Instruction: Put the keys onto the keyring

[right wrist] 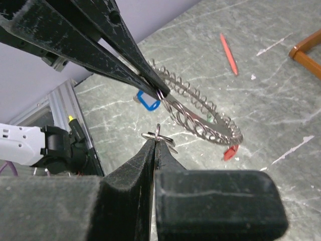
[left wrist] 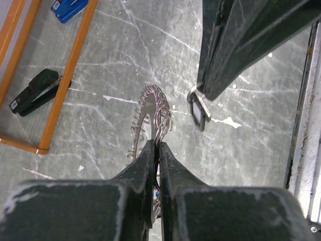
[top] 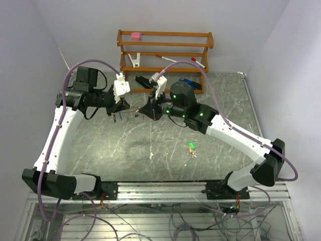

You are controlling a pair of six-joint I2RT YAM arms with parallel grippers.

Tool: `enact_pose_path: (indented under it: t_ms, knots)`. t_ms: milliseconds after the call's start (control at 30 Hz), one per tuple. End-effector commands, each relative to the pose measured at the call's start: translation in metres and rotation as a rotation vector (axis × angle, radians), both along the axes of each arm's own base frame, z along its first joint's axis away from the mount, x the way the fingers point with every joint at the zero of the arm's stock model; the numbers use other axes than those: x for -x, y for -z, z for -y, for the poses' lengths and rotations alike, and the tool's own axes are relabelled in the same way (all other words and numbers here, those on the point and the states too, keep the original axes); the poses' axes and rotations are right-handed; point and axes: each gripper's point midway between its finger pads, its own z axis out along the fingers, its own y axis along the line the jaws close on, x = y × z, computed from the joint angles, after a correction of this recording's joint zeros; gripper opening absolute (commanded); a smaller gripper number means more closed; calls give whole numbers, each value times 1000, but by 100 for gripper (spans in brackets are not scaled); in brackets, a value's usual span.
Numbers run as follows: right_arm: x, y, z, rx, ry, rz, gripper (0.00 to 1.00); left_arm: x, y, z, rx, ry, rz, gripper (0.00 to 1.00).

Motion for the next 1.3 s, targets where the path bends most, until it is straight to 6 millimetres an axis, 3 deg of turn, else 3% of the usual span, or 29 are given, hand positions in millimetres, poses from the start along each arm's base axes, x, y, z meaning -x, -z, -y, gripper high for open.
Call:
enact_pose_path:
  t_ms: [0,133,300,433,1000,1267]
  knots:
    - [12,-13,12,-52,6,6,0,8,-4,-5,-52,70,149,7]
    - [22,6,27,-47,28,-34,0,11,-12,-13,-87,66,297,7]
    - [35,17,40,-67,43,-75,0,15,-42,-16,-39,18,572,7]
    - [39,22,44,-58,47,-84,0,26,-50,-15,-23,53,690,7]
    - [53,4,40,-96,-11,-61,0,82,-73,-16,-57,190,1164,7]
    - [55,-3,40,-108,-14,-52,0,86,-77,-17,-25,159,1172,7]
